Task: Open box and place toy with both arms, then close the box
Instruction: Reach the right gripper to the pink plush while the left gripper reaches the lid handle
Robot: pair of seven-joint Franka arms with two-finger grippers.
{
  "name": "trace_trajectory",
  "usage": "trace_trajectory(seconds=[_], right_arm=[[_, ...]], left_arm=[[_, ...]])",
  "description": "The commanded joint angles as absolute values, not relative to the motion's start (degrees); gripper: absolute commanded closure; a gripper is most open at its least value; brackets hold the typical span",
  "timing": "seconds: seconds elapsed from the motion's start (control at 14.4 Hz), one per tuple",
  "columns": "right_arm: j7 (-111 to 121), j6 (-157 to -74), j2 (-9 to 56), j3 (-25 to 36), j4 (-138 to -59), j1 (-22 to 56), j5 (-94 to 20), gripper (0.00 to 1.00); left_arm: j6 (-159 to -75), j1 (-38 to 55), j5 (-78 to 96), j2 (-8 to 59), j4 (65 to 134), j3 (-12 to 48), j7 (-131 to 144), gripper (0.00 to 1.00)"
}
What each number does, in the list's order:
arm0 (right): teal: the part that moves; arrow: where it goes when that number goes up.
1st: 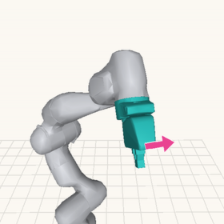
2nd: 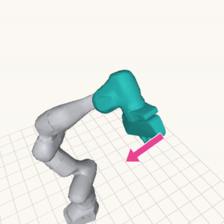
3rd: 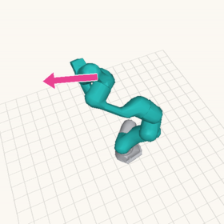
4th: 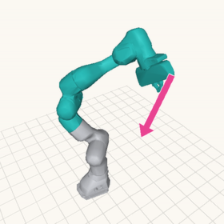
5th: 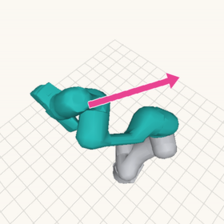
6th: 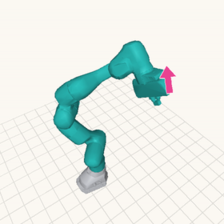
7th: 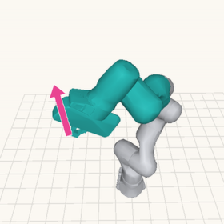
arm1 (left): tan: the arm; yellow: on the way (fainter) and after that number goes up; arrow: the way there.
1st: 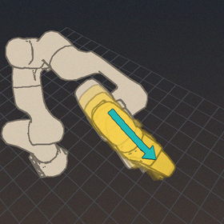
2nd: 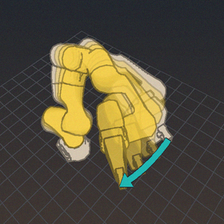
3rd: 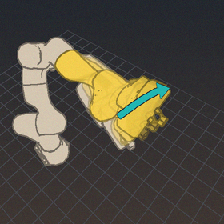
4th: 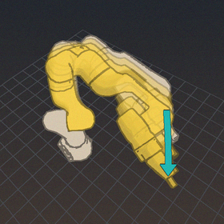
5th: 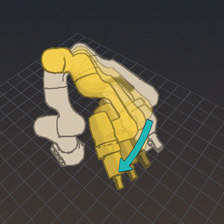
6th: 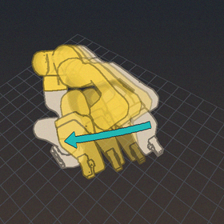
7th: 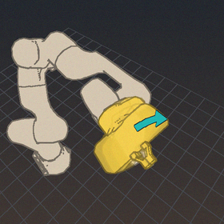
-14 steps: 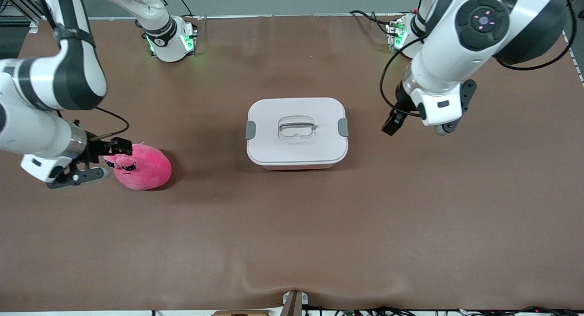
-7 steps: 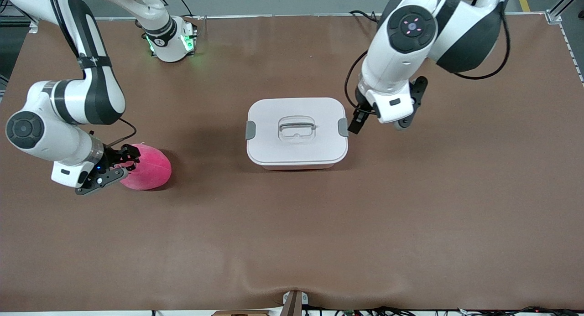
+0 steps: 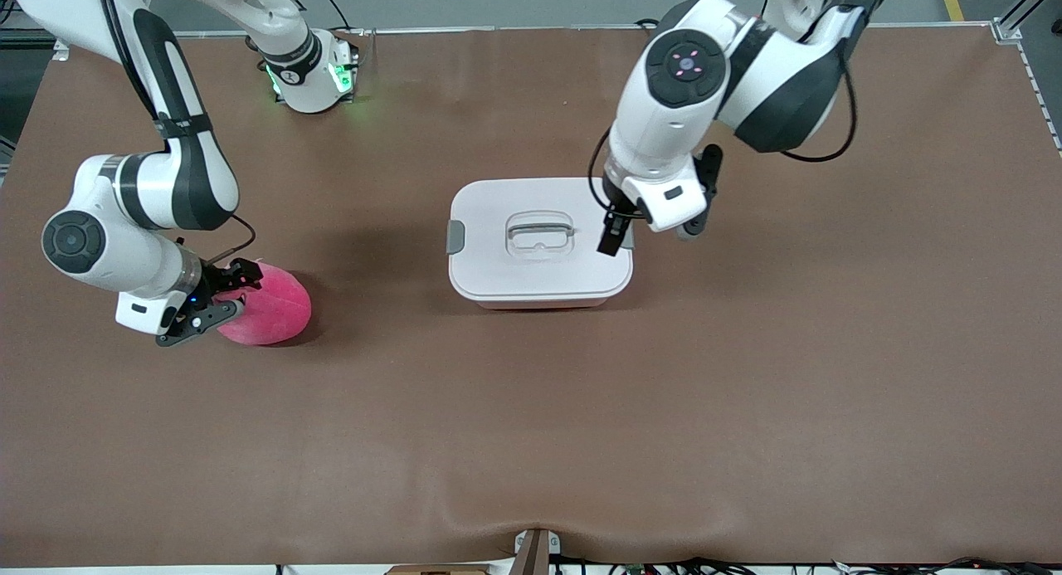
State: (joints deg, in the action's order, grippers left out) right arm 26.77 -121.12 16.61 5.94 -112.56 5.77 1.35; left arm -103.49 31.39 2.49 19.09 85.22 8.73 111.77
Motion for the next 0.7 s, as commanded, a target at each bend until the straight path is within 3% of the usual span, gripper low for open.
trace_trajectory(seconds=[0.0, 0.07, 0.14, 0.63], right_arm=[[27.60, -120.15, 16.87, 5.36, -112.76, 5.10, 1.93, 0.75], [27.68, -119.62, 16.87, 5.36, -112.76, 5.27, 1.93, 0.93], [27.95, -118.84, 16.87, 5.36, -112.50, 5.45, 2.02, 1.00], [39.27, -118.13, 16.61, 5.36, -109.08, 5.62, 2.20, 1.00]], left_arm=[[-105.81, 33.57, 2.72, 21.00, 84.99, 8.53, 117.23, 0.00], [-106.52, 34.10, 2.64, 21.70, 84.99, 8.53, 119.25, 0.00], [-107.22, 34.71, 2.72, 22.41, 84.90, 8.53, 121.27, 0.00], [-110.56, 37.44, 2.73, 26.18, 84.38, 8.53, 128.31, 0.00]])
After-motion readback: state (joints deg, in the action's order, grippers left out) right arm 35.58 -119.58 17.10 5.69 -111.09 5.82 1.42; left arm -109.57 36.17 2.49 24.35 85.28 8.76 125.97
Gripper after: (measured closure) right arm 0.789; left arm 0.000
